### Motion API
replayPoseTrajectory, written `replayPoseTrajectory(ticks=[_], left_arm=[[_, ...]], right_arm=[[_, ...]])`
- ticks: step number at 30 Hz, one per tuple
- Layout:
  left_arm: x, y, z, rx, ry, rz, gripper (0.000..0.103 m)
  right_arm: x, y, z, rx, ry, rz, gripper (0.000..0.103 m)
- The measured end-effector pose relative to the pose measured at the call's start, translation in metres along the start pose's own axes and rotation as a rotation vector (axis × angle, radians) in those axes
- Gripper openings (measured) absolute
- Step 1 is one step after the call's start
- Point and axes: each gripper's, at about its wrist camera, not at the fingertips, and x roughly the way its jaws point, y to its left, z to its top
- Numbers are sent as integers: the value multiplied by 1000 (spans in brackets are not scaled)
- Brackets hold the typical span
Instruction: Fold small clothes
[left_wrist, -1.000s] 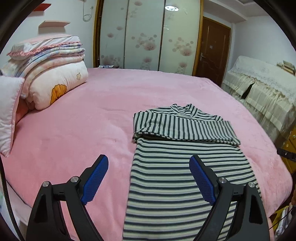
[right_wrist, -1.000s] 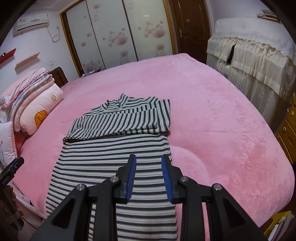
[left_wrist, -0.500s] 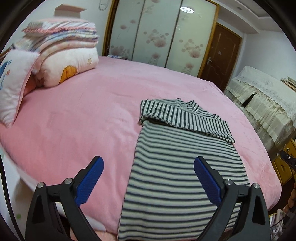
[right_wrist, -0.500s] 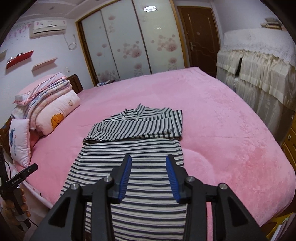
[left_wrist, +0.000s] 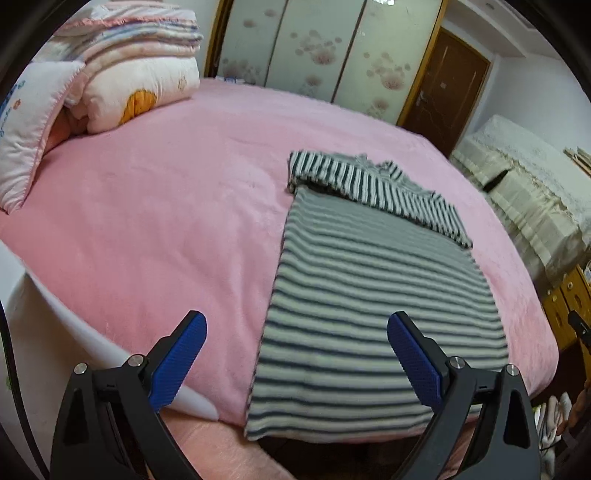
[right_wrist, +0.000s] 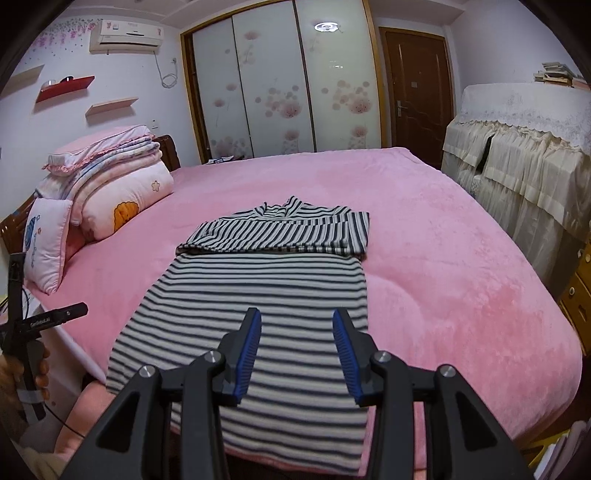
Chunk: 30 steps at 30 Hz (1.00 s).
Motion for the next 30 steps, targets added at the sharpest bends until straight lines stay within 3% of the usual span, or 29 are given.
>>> replayPoseTrajectory(ticks=[9, 16, 22, 26, 30], left_arm=[[31, 35, -35, -9, 128, -18, 98], [74, 41, -68, 3, 274, -48, 87], [88, 44, -81, 17, 335, -80, 81], [92, 47, -83, 4, 341, -99, 80], [98, 53, -85, -20, 360, -121, 73]], right_arm=[[12, -25, -38, -67, 151, -25, 41], [48, -64, -81, 14, 335, -11, 41], [72, -69, -111, 38, 469, 25, 40], [80, -68, -118, 51, 488, 39, 40], [85, -66, -118, 69, 499, 66, 39]])
